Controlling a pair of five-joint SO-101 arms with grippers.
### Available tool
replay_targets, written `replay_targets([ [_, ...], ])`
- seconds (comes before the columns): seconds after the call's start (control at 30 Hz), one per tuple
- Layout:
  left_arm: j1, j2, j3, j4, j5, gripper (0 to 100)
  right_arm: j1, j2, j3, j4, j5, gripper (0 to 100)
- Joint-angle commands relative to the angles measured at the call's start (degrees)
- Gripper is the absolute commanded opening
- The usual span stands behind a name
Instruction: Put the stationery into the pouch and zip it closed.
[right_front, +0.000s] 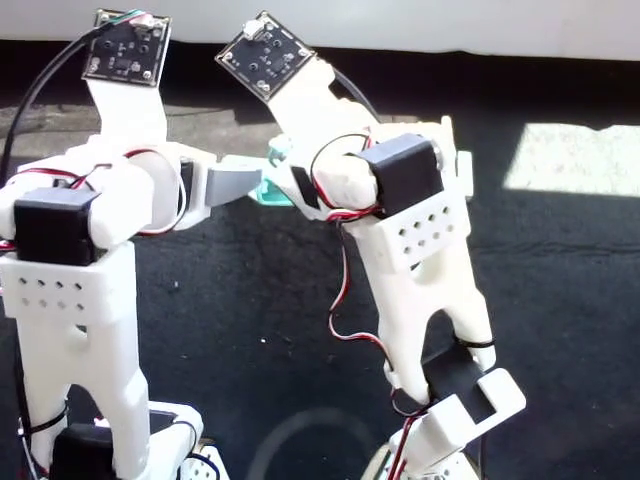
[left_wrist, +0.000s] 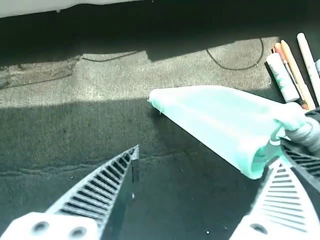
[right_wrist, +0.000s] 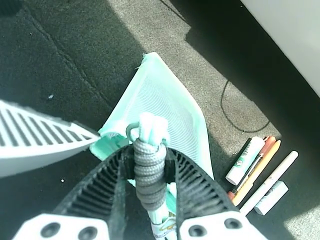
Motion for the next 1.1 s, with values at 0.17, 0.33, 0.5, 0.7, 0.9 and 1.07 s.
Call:
replay_targets([
  [0.17, 1.27, 0.40, 4.09, -1.23, 0.18, 38, 0.57, -0.13, -2.15, 0.22, 0.53, 0.5],
  [0.33, 1.27, 0.31, 6.02, -3.69, 0.26, 38, 0.57, -0.13, -2.07, 0.22, 0.53, 0.5],
  [0.5, 1.36, 0.40, 6.37, -3.96, 0.26, 38, 0.57, -0.13, -2.07, 0.22, 0.53, 0.5],
  [0.7, 1.36, 0.57, 10.15, -6.51, 0.26, 38, 0.48, -0.13, -2.07, 0.22, 0.53, 0.5],
  [0.9, 1.27, 0.57, 13.58, -10.20, 0.26, 36, 0.48, -0.13, -2.07, 0.22, 0.53, 0.5],
  [1.07, 1.10, 0.48, 14.20, -12.22, 0.26, 11, 0.48, -0.22, -2.07, 0.22, 0.53, 0.5],
])
